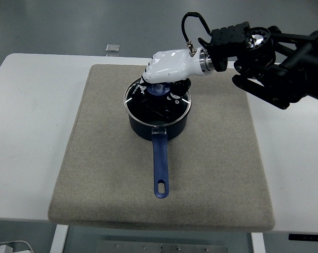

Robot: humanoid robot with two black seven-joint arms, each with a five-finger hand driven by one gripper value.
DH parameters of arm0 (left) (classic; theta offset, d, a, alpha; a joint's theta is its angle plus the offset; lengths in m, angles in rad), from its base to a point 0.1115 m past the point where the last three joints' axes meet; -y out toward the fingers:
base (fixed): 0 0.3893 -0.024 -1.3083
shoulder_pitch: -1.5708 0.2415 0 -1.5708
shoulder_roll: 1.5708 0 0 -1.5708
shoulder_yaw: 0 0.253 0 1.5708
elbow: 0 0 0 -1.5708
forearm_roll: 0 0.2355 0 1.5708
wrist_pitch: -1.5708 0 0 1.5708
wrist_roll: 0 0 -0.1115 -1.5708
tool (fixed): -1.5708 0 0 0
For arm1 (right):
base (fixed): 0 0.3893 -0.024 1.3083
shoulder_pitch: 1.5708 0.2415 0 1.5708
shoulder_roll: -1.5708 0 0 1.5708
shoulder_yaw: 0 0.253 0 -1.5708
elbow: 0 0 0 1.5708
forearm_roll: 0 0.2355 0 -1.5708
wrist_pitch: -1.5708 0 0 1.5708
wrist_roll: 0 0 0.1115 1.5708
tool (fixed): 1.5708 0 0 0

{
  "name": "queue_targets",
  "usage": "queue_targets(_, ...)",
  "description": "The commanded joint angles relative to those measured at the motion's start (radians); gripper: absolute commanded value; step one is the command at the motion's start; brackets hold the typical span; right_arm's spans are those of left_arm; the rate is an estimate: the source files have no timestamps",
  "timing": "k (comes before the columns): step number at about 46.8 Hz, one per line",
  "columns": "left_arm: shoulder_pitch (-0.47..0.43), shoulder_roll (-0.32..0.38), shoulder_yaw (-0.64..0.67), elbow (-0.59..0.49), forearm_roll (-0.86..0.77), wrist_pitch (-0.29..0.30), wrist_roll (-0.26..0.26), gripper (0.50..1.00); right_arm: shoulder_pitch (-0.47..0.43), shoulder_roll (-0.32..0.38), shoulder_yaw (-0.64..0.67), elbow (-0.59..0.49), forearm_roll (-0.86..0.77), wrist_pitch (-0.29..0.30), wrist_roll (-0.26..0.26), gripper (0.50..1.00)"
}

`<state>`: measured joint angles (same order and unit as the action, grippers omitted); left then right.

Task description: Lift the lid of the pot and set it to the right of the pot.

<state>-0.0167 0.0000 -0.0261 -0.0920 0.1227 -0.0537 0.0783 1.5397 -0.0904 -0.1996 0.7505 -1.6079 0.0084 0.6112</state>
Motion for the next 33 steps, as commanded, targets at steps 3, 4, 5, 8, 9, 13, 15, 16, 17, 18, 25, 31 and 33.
queue_targets(3,0.0,0.0,0.0,0.0,0.0,0.0,0.0,1.0,0.005,-0.002,-0.001,0.0,0.0,0.001,0.0,0.5)
queue_targets(4,0.0,0.0,0.0,0.0,0.0,0.0,0.0,1.0,0.005,-0.002,-0.001,0.0,0.0,0.001,0.0,0.5)
queue_targets(5,0.0,0.0,0.0,0.0,0.0,0.0,0.0,1.0,0.007,-0.002,-0.001,0.0,-0.001,0.001,0.0,0.5)
queue_targets(8,0.0,0.0,0.0,0.0,0.0,0.0,0.0,1.0,0.014,0.0,-0.001,0.0,-0.001,0.004,0.0,0.5)
queue_targets(9,0.0,0.0,0.0,0.0,0.0,0.0,0.0,1.0,0.014,0.0,-0.001,0.0,-0.001,0.004,0.0,0.5)
queue_targets(13,0.0,0.0,0.0,0.0,0.0,0.0,0.0,1.0,0.014,0.0,-0.003,0.001,0.0,0.005,0.0,0.5)
queue_targets(15,0.0,0.0,0.0,0.0,0.0,0.0,0.0,1.0,0.014,0.0,-0.004,0.0,-0.001,0.007,0.0,0.5)
queue_targets(16,0.0,0.0,0.0,0.0,0.0,0.0,0.0,1.0,0.014,0.0,-0.003,0.0,-0.001,0.005,0.0,0.5)
queue_targets(17,0.0,0.0,0.0,0.0,0.0,0.0,0.0,1.0,0.014,0.0,-0.003,0.0,-0.001,0.005,0.0,0.5)
queue_targets(18,0.0,0.0,0.0,0.0,0.0,0.0,0.0,1.0,0.014,0.0,-0.003,0.001,-0.001,0.005,0.0,0.5)
queue_targets(25,0.0,0.0,0.0,0.0,0.0,0.0,0.0,1.0,0.019,-0.002,-0.003,0.0,-0.001,0.005,0.0,0.5)
queue_targets(31,0.0,0.0,-0.002,0.0,0.0,0.0,0.0,1.0,0.031,0.0,-0.001,0.0,-0.001,0.005,0.0,0.5)
queue_targets(33,0.0,0.0,0.0,0.0,0.0,0.0,0.0,1.0,0.034,0.0,-0.001,0.0,0.0,0.005,0.0,0.5)
